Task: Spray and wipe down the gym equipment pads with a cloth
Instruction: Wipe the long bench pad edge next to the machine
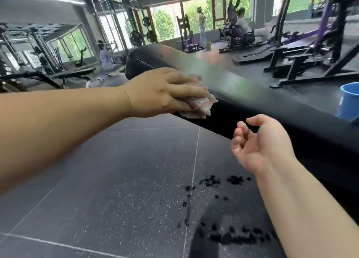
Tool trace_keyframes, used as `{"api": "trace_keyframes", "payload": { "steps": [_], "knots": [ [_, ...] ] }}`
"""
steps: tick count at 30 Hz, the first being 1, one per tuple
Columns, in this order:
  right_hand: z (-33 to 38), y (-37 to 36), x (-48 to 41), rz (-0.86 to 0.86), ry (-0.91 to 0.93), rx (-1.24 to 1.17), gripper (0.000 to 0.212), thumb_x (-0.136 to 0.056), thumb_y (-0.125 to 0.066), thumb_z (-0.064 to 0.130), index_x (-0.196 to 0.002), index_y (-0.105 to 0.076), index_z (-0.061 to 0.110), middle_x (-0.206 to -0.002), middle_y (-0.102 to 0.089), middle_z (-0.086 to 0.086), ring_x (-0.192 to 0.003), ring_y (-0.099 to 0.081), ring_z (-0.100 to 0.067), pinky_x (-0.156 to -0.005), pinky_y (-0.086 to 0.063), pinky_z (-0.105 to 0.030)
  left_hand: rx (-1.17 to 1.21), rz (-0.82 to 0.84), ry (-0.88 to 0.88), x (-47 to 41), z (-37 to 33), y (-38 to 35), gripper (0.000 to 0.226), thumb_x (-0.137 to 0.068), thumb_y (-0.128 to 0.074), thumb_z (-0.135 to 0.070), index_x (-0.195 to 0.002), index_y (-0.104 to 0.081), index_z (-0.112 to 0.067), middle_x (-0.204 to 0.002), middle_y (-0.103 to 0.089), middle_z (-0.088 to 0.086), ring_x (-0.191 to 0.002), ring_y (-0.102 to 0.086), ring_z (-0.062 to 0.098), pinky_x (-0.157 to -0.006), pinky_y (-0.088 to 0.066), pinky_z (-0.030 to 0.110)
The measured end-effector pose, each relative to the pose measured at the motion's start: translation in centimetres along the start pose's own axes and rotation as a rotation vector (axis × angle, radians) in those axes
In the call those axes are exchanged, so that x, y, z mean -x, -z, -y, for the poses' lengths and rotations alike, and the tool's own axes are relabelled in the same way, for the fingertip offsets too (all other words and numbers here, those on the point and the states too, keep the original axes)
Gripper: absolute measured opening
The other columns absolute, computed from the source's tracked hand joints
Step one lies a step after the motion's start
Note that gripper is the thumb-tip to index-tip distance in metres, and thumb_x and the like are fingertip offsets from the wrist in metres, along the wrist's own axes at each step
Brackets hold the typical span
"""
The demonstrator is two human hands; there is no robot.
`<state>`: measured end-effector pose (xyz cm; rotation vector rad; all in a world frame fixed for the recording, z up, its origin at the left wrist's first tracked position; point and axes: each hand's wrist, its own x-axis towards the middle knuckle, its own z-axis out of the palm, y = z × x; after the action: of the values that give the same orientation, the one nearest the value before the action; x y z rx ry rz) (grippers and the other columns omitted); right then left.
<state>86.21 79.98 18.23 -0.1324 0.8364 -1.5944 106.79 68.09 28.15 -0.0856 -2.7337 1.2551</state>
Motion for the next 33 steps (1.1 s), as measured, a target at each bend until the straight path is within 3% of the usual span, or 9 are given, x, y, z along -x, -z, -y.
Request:
{"api": "trace_keyframes", "payload": {
  "steps": [4, 8, 12, 15, 18, 21, 26, 30, 33],
  "knots": [
    [-2.1, -2.4, 2.0, -0.047, 0.133, 0.174, 0.017, -0.085, -0.043, 0.006, -0.082, -0.060, 0.008, -0.046, -0.044, 0.005, -0.040, -0.036, -0.009, -0.042, -0.029, -0.020, -0.062, 0.000, 0.208, 6.1, 2.5, 2.2, 0.022, -0.097, -0.056, -0.010, -0.109, -0.075, -0.010, -0.138, -0.057, 0.012, -0.125, -0.055, 0.038, -0.101, -0.047, 0.051],
    [-0.1, -7.0, 2.3, -0.055, 0.651, 0.419, 0.021, -0.087, -0.049, 0.008, -0.074, -0.062, 0.018, -0.050, -0.053, 0.009, -0.048, -0.046, -0.008, -0.051, -0.037, -0.022, 0.038, -0.200, 0.617, 5.9, -2.5, 0.2, 0.027, -0.094, -0.055, -0.003, -0.111, -0.074, -0.011, -0.142, -0.049, 0.022, -0.129, -0.048, 0.045, -0.107, -0.041, 0.054],
    [2.0, -10.3, -2.0, 0.081, 1.144, 1.212, 0.022, -0.095, -0.046, 0.020, -0.110, -0.062, 0.022, -0.113, -0.063, 0.003, -0.108, -0.055, -0.016, -0.088, -0.040, -0.028, 0.280, -0.623, 1.253, 2.4, -6.2, -2.3, 0.039, -0.094, -0.049, -0.004, -0.126, -0.066, -0.015, -0.154, -0.027, 0.012, -0.143, -0.033, 0.035, -0.116, -0.029, 0.024],
    [2.3, -10.5, -4.5, 0.127, 0.971, 1.557, 0.026, -0.102, -0.037, 0.034, -0.099, -0.060, 0.022, -0.109, -0.055, 0.002, -0.106, -0.049, -0.023, -0.081, -0.033, -0.032, 0.505, -1.043, 1.717, -1.0, -4.4, -1.8, 0.048, -0.095, -0.045, -0.003, -0.138, -0.055, -0.023, -0.160, -0.023, 0.005, -0.139, -0.033, 0.006, -0.101, -0.024, -0.001],
    [1.8, -10.4, -5.4, 0.155, 1.076, 1.555, 0.028, -0.101, -0.037, 0.033, -0.081, -0.053, 0.021, -0.094, -0.051, 0.005, -0.093, -0.041, -0.019, -0.075, -0.029, -0.032, 0.471, -1.215, 1.882, -3.7, -4.6, -2.4, 0.046, -0.096, -0.044, -0.002, -0.139, -0.055, -0.018, -0.158, -0.028, 0.008, -0.133, -0.032, -0.002, -0.092, -0.019, -0.009],
    [2.4, -10.4, -6.1, 0.218, 0.975, 1.418, 0.021, -0.098, -0.044, 0.028, -0.092, -0.063, 0.025, -0.100, -0.062, 0.004, -0.096, -0.051, -0.019, -0.079, -0.039, -0.032, 0.391, -1.205, 1.969, -6.5, -6.4, -3.0, 0.046, -0.098, -0.044, -0.004, -0.142, -0.050, -0.017, -0.159, -0.025, 0.011, -0.133, -0.030, -0.005, -0.095, -0.022, -0.006],
    [3.2, -9.6, -6.7, 0.313, 0.670, 1.166, 0.023, -0.084, -0.052, 0.025, -0.079, -0.067, 0.042, -0.094, -0.068, 0.015, -0.103, -0.063, -0.016, -0.099, -0.049, -0.040, 0.405, -1.132, 2.037, -8.5, -7.8, -3.6, 0.047, -0.096, -0.044, -0.015, -0.142, -0.051, -0.022, -0.156, -0.035, 0.009, -0.115, -0.056, 0.045, -0.096, -0.048, 0.033],
    [3.2, -9.3, -6.6, 0.468, 0.760, 1.353, 0.035, -0.096, -0.046, 0.023, -0.119, -0.064, 0.042, -0.126, -0.062, 0.016, -0.130, -0.048, -0.014, -0.116, -0.030, -0.042, 0.328, -1.096, 2.012, -11.0, -10.1, -3.3, 0.043, -0.092, -0.049, -0.005, -0.135, -0.058, -0.009, -0.148, -0.047, 0.017, -0.115, -0.050, 0.015, -0.084, -0.026, -0.007],
    [3.3, -9.3, -6.5, 0.542, 0.830, 1.442, 0.039, -0.102, -0.041, 0.029, -0.139, -0.054, 0.033, -0.153, -0.042, 0.004, -0.146, -0.027, -0.012, -0.122, -0.013, -0.043, 0.382, -1.050, 2.036, -13.7, -12.6, -4.3, 0.046, -0.091, -0.045, -0.015, -0.134, -0.061, -0.017, -0.145, -0.051, 0.012, -0.100, -0.061, 0.022, -0.076, -0.033, 0.000]
  ]
}}
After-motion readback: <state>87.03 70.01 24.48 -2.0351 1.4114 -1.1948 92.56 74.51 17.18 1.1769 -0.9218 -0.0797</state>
